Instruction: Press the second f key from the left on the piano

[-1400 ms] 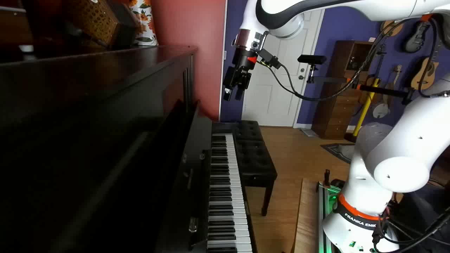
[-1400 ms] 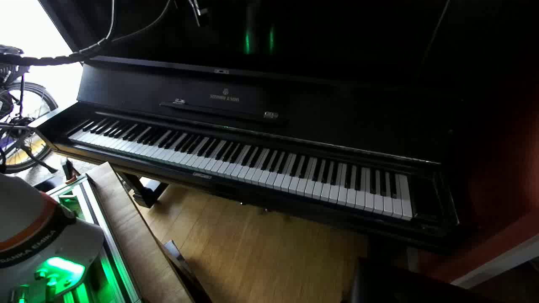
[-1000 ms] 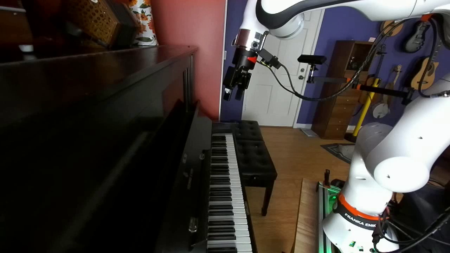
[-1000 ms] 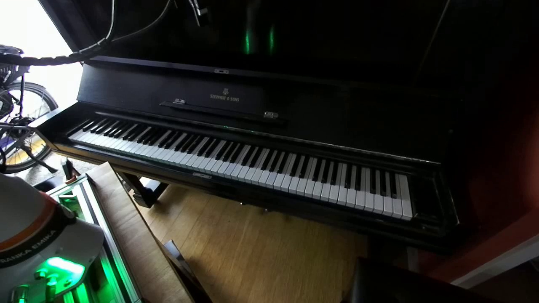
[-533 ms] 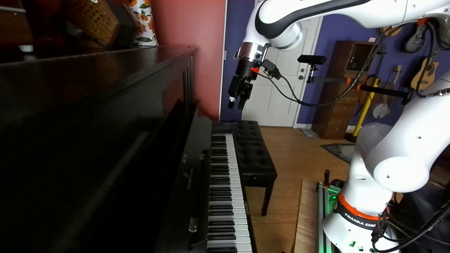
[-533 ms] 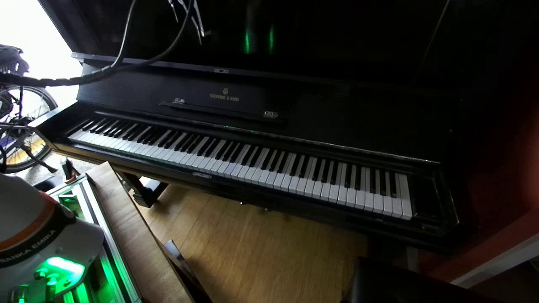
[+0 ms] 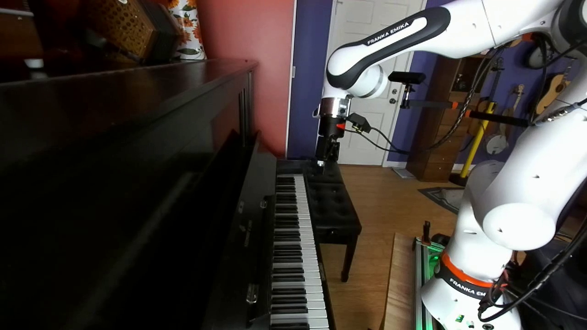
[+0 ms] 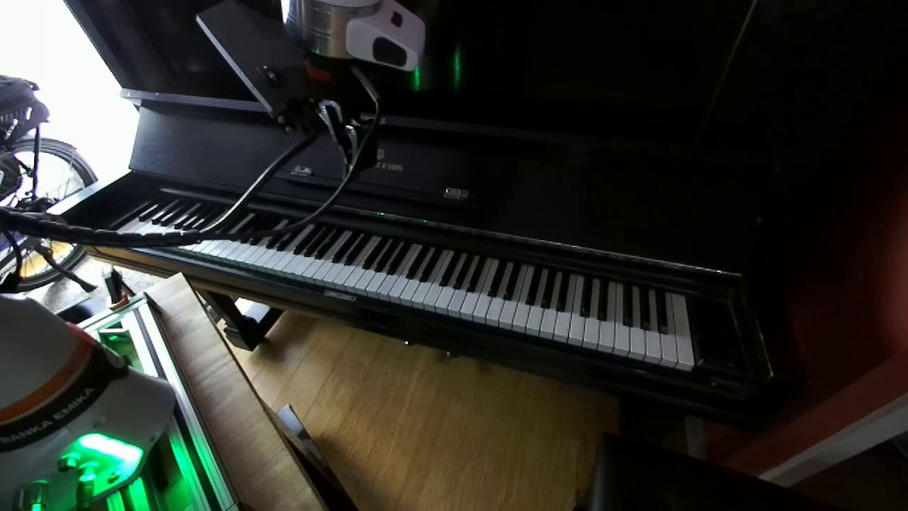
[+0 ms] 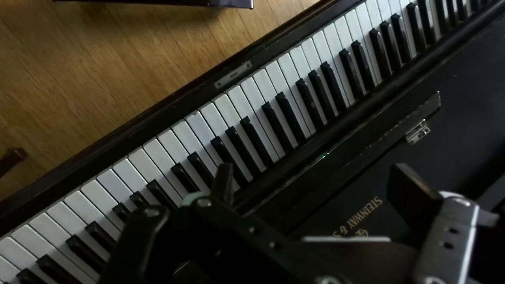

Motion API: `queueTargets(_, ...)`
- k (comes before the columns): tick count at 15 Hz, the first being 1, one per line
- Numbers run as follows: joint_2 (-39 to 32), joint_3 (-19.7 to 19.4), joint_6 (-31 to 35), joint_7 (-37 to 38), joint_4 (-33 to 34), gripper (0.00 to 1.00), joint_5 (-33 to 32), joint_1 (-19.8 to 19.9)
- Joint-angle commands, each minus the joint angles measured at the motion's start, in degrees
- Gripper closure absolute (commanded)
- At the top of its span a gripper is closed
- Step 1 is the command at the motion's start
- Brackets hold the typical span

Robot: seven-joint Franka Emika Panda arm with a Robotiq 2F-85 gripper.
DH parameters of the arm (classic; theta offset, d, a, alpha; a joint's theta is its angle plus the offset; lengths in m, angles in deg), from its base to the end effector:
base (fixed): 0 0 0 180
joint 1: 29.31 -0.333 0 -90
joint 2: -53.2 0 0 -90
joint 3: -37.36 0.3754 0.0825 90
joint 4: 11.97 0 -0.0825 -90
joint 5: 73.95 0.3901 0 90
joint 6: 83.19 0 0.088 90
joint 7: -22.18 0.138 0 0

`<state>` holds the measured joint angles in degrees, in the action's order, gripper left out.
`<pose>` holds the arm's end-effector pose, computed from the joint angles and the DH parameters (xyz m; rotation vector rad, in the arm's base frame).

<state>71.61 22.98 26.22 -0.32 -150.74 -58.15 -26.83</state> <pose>0.3907 -0.0931 0.4384 -2.7622 0.0004 0.1174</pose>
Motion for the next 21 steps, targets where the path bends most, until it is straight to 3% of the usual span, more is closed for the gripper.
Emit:
queueTargets(1,-0.1,0.9,-0.2,-0.2,0.1,0.00,0.3,1.0)
queueTargets(8,0.0,0.9,-0.2,-0.2,0.2,0.00,0.3,1.0)
queueTargets(11,-7.4,0.5,-3.0,1.9,4.4,0.00,-7.0,3.3)
queueTargets(12,-9.0,0.2,-0.4,2.8,4.7,0.00,-9.7,4.6)
queueTargets(17,-21.7,-1.9,-0.3,-3.0,11.6,0.00,-24.7,9.5)
queueTargets(21,-31.1,-1.9,6.4,-6.5,14.5,0.00,-27.9,12.6)
